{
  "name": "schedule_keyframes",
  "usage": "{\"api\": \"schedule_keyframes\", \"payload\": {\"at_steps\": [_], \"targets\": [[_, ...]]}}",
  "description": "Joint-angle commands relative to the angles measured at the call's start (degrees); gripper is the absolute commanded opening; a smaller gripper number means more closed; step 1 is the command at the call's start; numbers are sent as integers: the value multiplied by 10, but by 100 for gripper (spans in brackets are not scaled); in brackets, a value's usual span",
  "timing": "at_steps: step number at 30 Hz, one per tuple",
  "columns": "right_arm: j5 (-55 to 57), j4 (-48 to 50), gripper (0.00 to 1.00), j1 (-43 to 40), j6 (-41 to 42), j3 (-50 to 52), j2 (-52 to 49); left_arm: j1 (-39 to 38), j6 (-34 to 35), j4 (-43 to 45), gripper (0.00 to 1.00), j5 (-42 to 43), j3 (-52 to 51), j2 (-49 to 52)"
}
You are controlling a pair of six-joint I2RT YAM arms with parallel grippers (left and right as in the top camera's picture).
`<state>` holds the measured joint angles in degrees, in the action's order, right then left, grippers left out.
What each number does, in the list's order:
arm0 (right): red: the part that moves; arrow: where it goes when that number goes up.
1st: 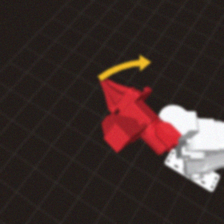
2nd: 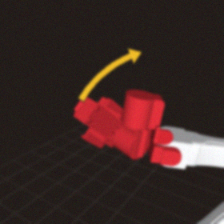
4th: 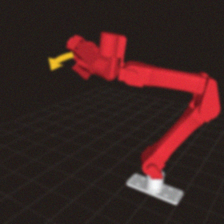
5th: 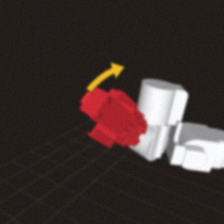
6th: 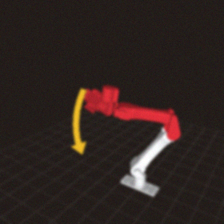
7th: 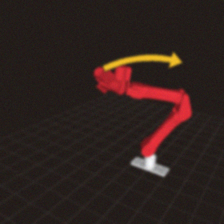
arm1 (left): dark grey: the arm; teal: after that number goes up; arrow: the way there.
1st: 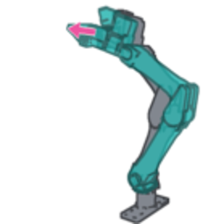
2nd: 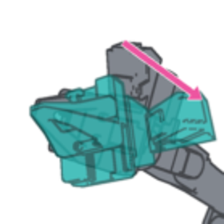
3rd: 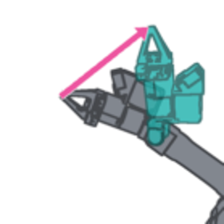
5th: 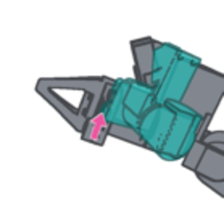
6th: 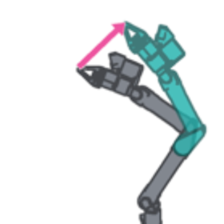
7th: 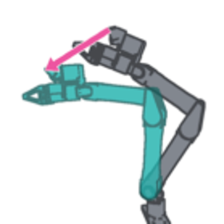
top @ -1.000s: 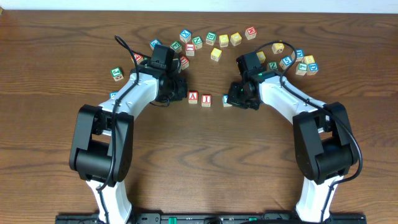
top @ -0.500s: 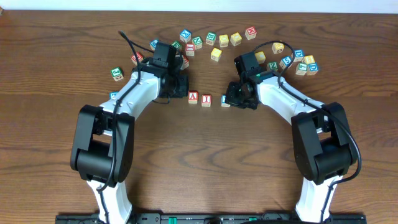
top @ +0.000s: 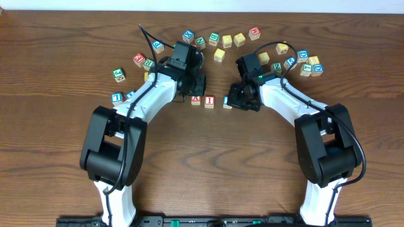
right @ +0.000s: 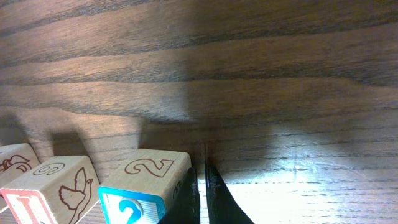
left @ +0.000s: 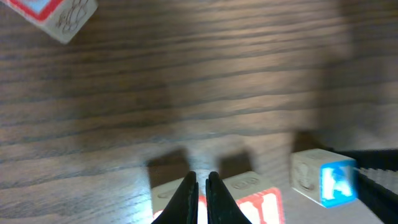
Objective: Spell out AI2
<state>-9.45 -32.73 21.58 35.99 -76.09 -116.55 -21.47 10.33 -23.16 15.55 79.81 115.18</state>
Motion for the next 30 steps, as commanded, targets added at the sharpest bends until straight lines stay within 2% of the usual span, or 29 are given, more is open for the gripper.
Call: {"api": "schedule_keyframes", "payload": {"at_steps": [1, 4, 30], "targets": [[-2, 0, 1, 4, -1, 5, -8, 3, 14, 3, 7, -38, 10, 17], [-2, 0, 1, 4, -1, 5, -8, 3, 29, 16, 8, -76, 10, 17], [-1, 0, 1, 4, -5, 5, -8, -30, 31, 12, 8, -77, 9, 19]]}}
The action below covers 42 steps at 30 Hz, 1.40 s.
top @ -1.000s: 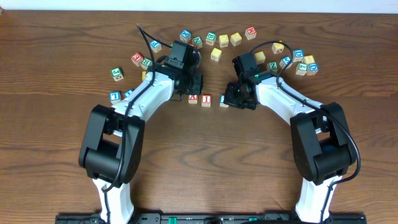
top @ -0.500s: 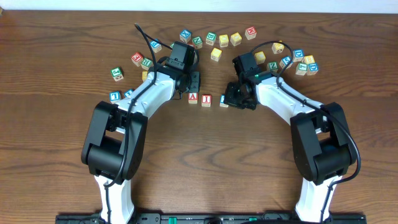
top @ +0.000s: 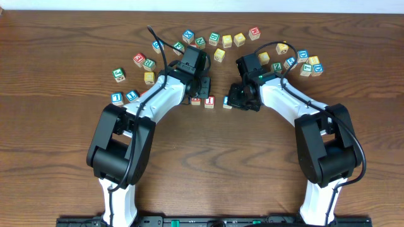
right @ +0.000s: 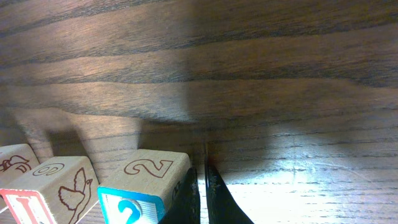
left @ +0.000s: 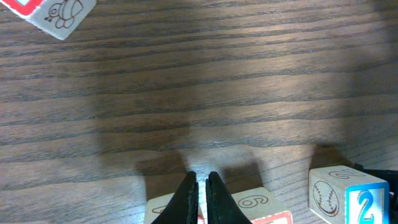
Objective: Spell out AI2
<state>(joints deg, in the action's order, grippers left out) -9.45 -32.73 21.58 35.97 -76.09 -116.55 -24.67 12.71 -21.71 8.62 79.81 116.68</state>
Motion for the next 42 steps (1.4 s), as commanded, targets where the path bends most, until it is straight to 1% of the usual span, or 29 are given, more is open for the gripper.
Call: {"api": "schedule_keyframes", "payload": {"at_steps": [1, 6, 18, 28, 33, 37, 40, 42], "targets": [[-1, 0, 1, 4, -5, 5, -8, 2, 7, -3, 7, -11, 9, 3], [-1, 0, 1, 4, -5, 5, -8, 2, 11, -3, 7, -58, 9, 3], [-1, -1, 1, 5, -9, 5, -8, -3, 27, -17, 7, -53, 9, 30], [-1, 0, 1, 5, -9, 5, -8, -3, 26, -11, 7, -52, 9, 29], [1, 0, 1, 5, -9, 5, -8, 9, 26, -3, 7, -52, 20, 10], [3, 0, 1, 5, -9, 5, -8, 28, 26, -21, 7, -53, 32, -26], [5, 4, 1, 5, -14, 5, -8, 45, 26, -52, 7, -53, 32, -52], [5, 7, 1, 5, -20, 5, -8, 56, 40, -81, 7, -52, 31, -59]]}}
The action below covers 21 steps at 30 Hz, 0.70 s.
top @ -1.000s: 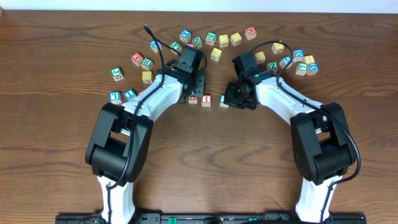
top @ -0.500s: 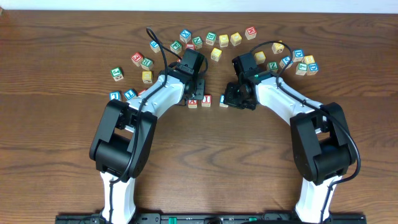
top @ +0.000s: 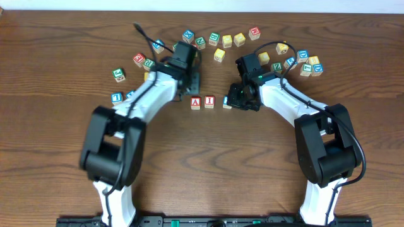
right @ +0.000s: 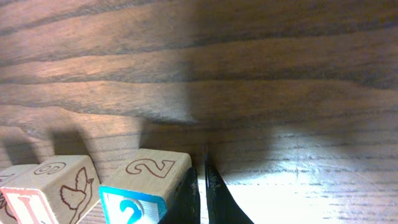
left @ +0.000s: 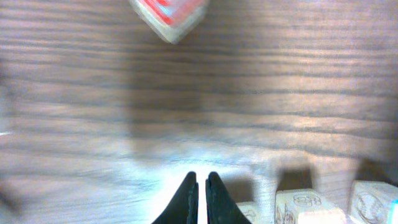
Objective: Spell out AI2
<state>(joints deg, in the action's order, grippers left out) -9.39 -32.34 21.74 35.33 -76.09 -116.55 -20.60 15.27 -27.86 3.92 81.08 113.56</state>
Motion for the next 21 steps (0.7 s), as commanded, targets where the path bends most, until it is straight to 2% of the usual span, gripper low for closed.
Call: {"api": "schedule_keyframes", "payload": {"at_steps": [1, 5, 9, 21], "targets": [[4, 5, 1, 3, -17, 5, -8, 19, 23, -33, 7, -5, 18, -27], [4, 16, 1, 3, -18, 5, -8, 22, 51, -65, 7, -2, -5, -19], [3, 24, 1, 3, -29, 5, -8, 19, 78, -56, 8, 49, -36, -16], [-1, 18, 1, 9, -33, 5, -8, -10, 83, -5, 7, 59, -59, 25]]}}
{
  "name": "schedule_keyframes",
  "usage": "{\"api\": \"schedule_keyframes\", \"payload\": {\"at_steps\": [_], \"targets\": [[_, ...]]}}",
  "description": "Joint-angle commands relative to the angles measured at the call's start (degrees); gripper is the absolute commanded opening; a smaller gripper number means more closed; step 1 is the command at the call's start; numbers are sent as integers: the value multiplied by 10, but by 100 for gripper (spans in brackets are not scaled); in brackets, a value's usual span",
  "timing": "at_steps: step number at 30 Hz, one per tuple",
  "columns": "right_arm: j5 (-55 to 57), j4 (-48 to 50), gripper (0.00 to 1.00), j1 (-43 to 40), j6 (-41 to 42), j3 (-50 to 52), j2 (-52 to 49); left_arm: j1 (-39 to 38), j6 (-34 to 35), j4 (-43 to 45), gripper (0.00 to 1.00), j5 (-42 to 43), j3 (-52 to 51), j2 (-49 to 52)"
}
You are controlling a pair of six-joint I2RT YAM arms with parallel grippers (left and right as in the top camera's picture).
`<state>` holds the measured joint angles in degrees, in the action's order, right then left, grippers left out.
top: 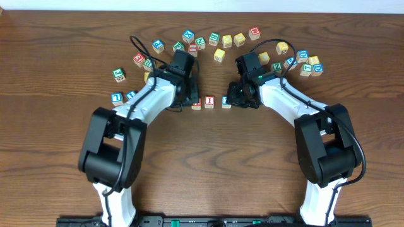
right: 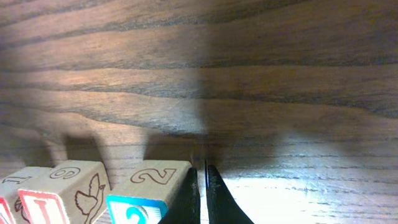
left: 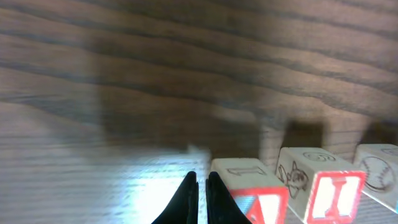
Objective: Spell out AI2
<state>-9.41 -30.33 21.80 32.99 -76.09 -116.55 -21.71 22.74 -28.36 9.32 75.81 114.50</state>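
Three wooden blocks stand in a row at mid-table: a red A block (top: 196,102), a red I block (top: 209,101) and a blue 2 block (top: 225,101). My left gripper (top: 188,99) is shut and empty, with its tips (left: 199,182) right beside the A block's (left: 252,190) left side. The I block (left: 323,186) comes after it in that view. My right gripper (top: 234,99) is also shut and empty. It sits at the right side of the 2 block (right: 149,190), with its tips (right: 199,183) against that block. The I block (right: 65,186) stands to its left.
Several loose letter blocks lie in an arc behind the row: a group at the back (top: 221,40), some at the left (top: 118,75), others at the right (top: 306,63). Both arms reach in from the near edge. Cables loop over the wrists.
My left gripper was behind the row, with the blocks at the lower right of its view. Now it is low at the A block's left side. The right gripper has barely shifted.
My left gripper, shut, was first behind the A and I blocks, over the gap between them. It later stood further back and to the left, and is now beside the A. My right gripper stayed shut against the 2 block's right side throughout.
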Motion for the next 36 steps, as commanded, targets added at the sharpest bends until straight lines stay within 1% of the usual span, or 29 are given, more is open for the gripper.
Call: {"api": "schedule_keyframes", "payload": {"at_steps": [1, 27, 36], "targets": [[-1, -2, 1, 8, -9, 5, -8, 1, 8, 2, 7, 5, -6, 18], [-26, -3, 1, 19, -30, 5, -8, -44, 12, 26, 8, 6, -6, 22], [-31, -9, 1, 19, -39, 5, -8, -46, 9, 34, 7, 3, -6, 22]]}}
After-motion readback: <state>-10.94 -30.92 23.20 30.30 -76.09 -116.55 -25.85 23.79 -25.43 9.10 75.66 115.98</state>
